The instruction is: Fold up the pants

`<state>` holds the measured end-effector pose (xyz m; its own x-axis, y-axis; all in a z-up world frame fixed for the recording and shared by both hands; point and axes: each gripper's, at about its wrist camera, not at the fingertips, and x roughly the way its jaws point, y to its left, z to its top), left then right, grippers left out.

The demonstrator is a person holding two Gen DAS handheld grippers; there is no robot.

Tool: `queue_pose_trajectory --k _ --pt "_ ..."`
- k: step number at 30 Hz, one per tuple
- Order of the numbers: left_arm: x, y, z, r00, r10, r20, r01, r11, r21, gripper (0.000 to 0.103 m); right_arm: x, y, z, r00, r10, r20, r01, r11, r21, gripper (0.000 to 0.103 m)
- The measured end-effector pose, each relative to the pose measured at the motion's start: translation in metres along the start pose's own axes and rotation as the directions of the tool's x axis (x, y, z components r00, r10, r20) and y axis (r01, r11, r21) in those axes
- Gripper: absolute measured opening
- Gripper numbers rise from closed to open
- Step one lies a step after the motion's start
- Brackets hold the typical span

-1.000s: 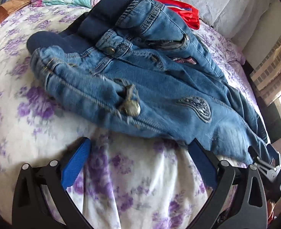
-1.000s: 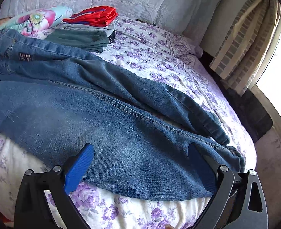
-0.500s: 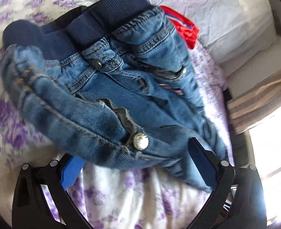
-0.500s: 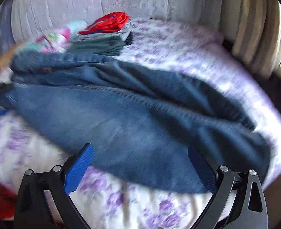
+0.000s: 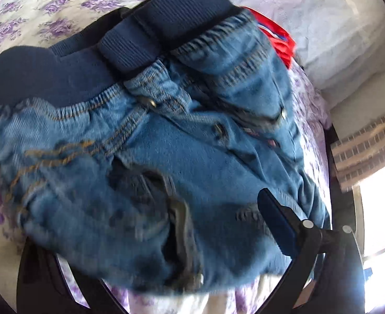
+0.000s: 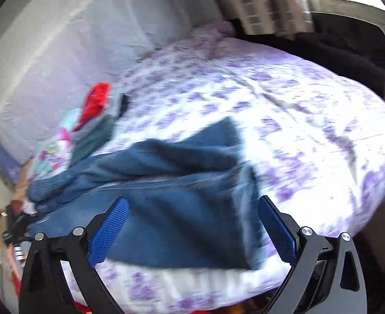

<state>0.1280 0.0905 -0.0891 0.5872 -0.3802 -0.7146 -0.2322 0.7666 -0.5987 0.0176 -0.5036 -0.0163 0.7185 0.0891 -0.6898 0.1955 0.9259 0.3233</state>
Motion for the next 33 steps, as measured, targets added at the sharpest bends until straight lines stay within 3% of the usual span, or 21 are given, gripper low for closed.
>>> queue_pose_trajectory --k 3,6,8,10,11,12,14,16,20,24,25,27,29,30,32,33 --pt "0.005 0.004 0.014 0.999 0.007 0.04 -0.003 0.996 -0.087 0.098 0.04 -0.035 0.013 0.996 0.011 -0.088 -0.002 0.995 0.097 0.1" --pt "0.007 0.005 0.023 0.997 0.029 0.077 -0.017 0.989 -0.147 0.098 0.069 -0.055 0.018 0.992 0.116 -0.045 -0.103 0.967 0.234 0.1" --pt "0.011 0.001 0.026 0.995 0.052 0.083 -0.039 0.988 -0.148 0.098 0.074 -0.048 0.024 0.993 0.118 -0.003 -0.115 0.969 0.218 0.1" --pt "0.011 -0.002 0.031 0.995 0.057 0.086 -0.046 0.99 -0.13 0.097 0.087 -0.031 0.026 0.994 0.108 -0.013 -0.105 0.983 0.149 0.098" --pt "0.008 -0.005 0.03 0.993 0.059 0.103 -0.048 0.993 -0.108 0.089 0.09 -0.02 0.02 0.994 0.108 -0.002 -0.107 0.988 0.111 0.092" --pt "0.005 -0.009 0.029 0.989 0.079 0.126 -0.068 0.994 -0.09 0.062 0.094 -0.003 0.015 0.995 0.104 -0.005 -0.103 0.994 0.035 0.076" --pt "-0.009 -0.009 0.025 0.978 0.106 0.18 -0.104 0.994 -0.022 0.031 0.1 0.021 0.014 0.998 0.07 0.007 -0.069 0.994 -0.08 0.057" --pt "-0.016 -0.006 0.024 0.982 0.059 0.182 -0.057 0.998 -0.011 0.024 0.102 0.028 0.027 0.993 0.12 0.021 -0.118 0.989 -0.092 0.024" --pt "-0.045 0.022 0.021 0.976 -0.025 0.218 0.043 0.996 -0.081 0.018 0.098 0.035 0.081 0.978 0.198 0.061 -0.194 0.979 -0.062 0.015" --pt "-0.082 0.035 0.006 0.948 0.019 0.319 0.008 0.997 -0.083 0.018 0.106 0.056 0.119 0.981 0.192 0.031 -0.187 0.975 -0.119 0.017" --pt "-0.087 0.04 0.001 0.945 0.038 0.326 -0.01 0.996 -0.086 0.018 0.115 0.057 0.121 0.982 0.188 0.012 -0.185 0.976 -0.111 0.033" --pt "-0.086 0.051 -0.011 0.954 0.09 0.284 -0.065 0.993 -0.097 0.023 0.131 0.047 0.114 0.989 0.147 -0.024 -0.148 0.985 -0.083 0.061" --pt "-0.078 0.065 -0.02 0.971 0.122 0.203 -0.109 0.991 -0.074 0.026 0.137 0.031 0.1 0.99 0.134 -0.037 -0.136 0.989 -0.051 0.061" --pt "-0.083 0.068 -0.025 0.975 0.09 0.202 -0.082 0.996 -0.047 0.029 0.137 0.022 0.096 0.987 0.152 -0.046 -0.153 0.988 -0.02 0.061" --pt "-0.098 0.068 -0.026 0.977 0.092 0.192 -0.089 0.996 -0.027 0.041 0.134 0.008 0.092 0.982 0.177 -0.06 -0.175 0.984 0.04 0.061" --pt "-0.11 0.067 -0.023 0.969 0.124 0.216 -0.119 0.992 -0.034 0.062 0.133 0.001 0.093 0.979 0.192 -0.068 -0.187 0.98 0.068 0.061"
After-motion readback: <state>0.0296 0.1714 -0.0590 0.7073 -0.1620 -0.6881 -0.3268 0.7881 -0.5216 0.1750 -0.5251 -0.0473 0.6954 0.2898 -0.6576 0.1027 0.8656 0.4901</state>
